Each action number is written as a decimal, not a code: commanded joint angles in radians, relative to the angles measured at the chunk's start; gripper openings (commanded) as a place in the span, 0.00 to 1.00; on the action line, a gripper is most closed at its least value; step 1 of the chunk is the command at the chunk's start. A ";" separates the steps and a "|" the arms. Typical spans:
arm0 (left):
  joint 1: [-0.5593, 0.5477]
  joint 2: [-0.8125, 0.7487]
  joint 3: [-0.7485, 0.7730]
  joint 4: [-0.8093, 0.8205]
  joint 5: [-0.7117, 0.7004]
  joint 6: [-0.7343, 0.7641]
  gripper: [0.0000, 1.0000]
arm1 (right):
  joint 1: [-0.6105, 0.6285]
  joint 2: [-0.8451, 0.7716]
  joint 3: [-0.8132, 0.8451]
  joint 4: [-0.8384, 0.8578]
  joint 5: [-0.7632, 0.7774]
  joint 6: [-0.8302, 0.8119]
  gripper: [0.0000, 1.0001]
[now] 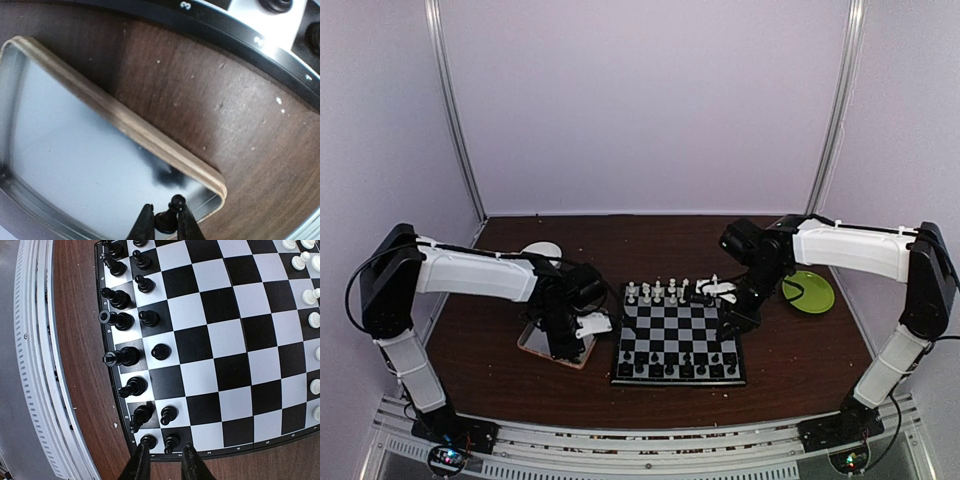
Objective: Set up the chess pieces on the board
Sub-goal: Pick up the pawn from the storage box, then pass from the left arm to the right
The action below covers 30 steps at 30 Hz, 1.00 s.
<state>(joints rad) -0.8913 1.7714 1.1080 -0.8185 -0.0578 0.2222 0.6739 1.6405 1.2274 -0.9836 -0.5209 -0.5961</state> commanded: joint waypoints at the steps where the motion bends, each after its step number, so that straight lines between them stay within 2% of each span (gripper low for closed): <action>1: 0.017 -0.093 0.055 -0.064 -0.053 -0.014 0.07 | -0.006 -0.047 0.057 0.002 -0.038 0.030 0.22; 5: 0.034 -0.145 0.088 -0.046 -0.008 -0.034 0.06 | -0.024 -0.082 0.096 0.000 -0.082 0.058 0.22; 8: 0.035 -0.169 0.115 0.042 0.048 -0.068 0.06 | -0.032 -0.092 0.138 -0.005 -0.122 0.089 0.22; 14: 0.034 -0.166 0.146 0.340 0.240 -0.170 0.07 | -0.052 -0.076 0.246 0.044 -0.197 0.226 0.24; 18: 0.032 -0.148 0.126 0.557 0.327 -0.258 0.07 | -0.055 0.008 0.327 0.026 -0.256 0.318 0.26; 22: 0.025 -0.124 0.129 0.662 0.327 -0.326 0.07 | -0.055 0.075 0.369 0.034 -0.298 0.383 0.26; 30: -0.008 -0.105 0.144 0.732 0.328 -0.359 0.07 | -0.053 0.174 0.457 0.059 -0.372 0.461 0.28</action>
<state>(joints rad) -0.8795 1.6505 1.2266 -0.1925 0.2440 -0.0978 0.6216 1.7821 1.6123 -0.9421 -0.8219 -0.1905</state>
